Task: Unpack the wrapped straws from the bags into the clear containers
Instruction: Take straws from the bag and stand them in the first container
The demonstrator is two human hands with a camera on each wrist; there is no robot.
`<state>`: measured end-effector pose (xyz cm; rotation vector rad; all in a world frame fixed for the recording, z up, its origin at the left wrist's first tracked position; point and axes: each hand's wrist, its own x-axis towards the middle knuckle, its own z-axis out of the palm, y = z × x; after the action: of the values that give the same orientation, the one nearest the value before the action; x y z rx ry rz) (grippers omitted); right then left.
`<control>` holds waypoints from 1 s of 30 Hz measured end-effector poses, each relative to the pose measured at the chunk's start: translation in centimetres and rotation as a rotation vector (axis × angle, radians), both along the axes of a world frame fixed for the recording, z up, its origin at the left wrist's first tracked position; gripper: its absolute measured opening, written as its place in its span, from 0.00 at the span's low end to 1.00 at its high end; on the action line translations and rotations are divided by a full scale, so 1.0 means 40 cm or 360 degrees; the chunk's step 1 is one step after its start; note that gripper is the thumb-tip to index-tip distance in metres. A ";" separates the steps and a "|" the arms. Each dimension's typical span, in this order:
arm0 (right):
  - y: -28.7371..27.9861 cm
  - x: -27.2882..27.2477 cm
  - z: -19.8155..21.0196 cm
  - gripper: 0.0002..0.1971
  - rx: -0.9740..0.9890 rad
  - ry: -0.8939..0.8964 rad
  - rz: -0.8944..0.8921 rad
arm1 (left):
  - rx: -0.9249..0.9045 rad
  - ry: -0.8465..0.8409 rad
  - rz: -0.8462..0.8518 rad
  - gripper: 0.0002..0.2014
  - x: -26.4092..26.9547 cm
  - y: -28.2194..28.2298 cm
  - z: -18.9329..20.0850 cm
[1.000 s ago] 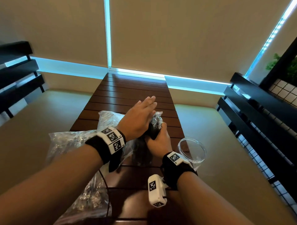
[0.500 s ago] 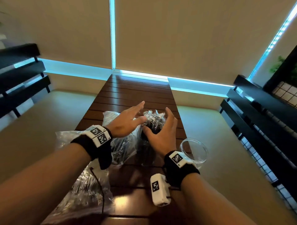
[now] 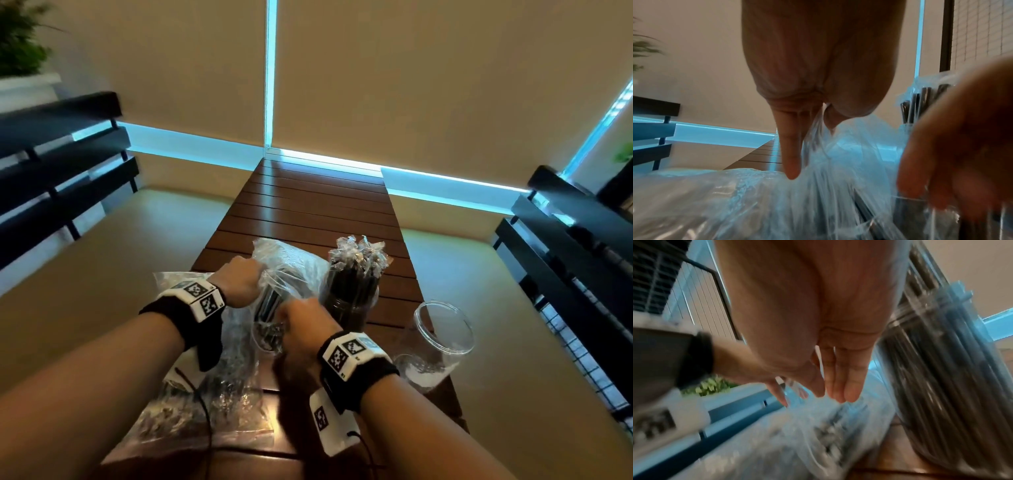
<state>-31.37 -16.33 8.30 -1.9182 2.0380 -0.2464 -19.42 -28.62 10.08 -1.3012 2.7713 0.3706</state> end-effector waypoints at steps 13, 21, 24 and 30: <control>-0.104 0.066 -0.104 0.15 -0.0296 -0.0627 -0.0752 | 0.0196 0.0129 -0.0088 0.20 0.031 0.009 0.025; -0.146 0.063 -0.039 0.20 -0.0076 -0.0829 -0.1213 | 0.0279 0.0146 -0.0143 0.21 0.072 -0.004 0.035; -0.150 0.054 -0.068 0.19 0.0003 -0.1036 -0.1168 | 0.0300 0.0169 -0.0155 0.24 0.075 -0.004 0.041; -0.172 0.097 -0.085 0.15 -0.0118 -0.1110 -0.1040 | 0.0304 0.0216 -0.0161 0.20 0.086 -0.013 0.044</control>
<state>-27.48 -23.19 4.90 -0.9118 2.0551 -0.9919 -15.97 -29.14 11.84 -1.1277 2.8107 0.7218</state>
